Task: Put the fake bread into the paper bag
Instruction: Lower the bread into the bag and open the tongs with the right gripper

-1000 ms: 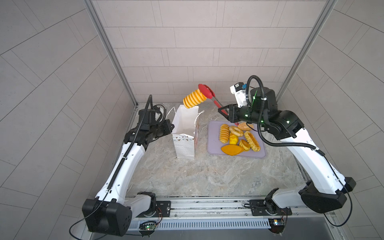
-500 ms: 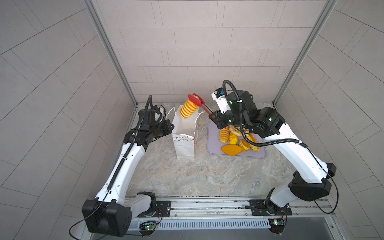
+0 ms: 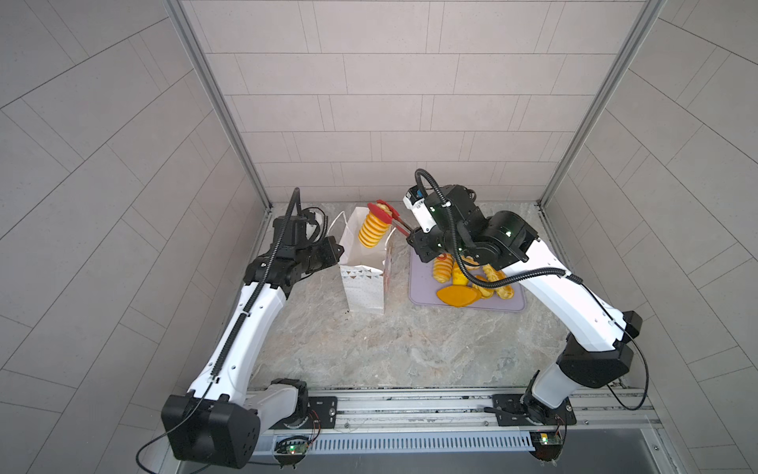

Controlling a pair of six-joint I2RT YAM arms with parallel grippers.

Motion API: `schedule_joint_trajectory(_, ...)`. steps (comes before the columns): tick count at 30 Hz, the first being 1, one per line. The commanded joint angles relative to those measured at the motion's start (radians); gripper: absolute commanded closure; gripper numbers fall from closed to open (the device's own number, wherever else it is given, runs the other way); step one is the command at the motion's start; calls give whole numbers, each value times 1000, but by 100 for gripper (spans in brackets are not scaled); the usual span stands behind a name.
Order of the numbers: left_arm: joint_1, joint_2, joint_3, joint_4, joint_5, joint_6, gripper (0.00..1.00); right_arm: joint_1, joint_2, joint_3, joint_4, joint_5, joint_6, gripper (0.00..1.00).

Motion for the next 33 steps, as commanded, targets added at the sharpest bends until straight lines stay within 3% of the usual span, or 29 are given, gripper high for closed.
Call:
schedule_joint_trajectory(1, -5, -22, -14, 15, 1, -6, 97, 6, -3, 31, 32, 12, -11, 69)
schedule_joint_trajectory(24, -4, -22, -14, 10, 4, -3, 97, 6, 22, 67, 66, -35, 5, 51)
schedule_joint_trajectory(33, -4, -23, -9, 9, 2, -2, 97, 6, 8, 81, 85, -14, 8, 51)
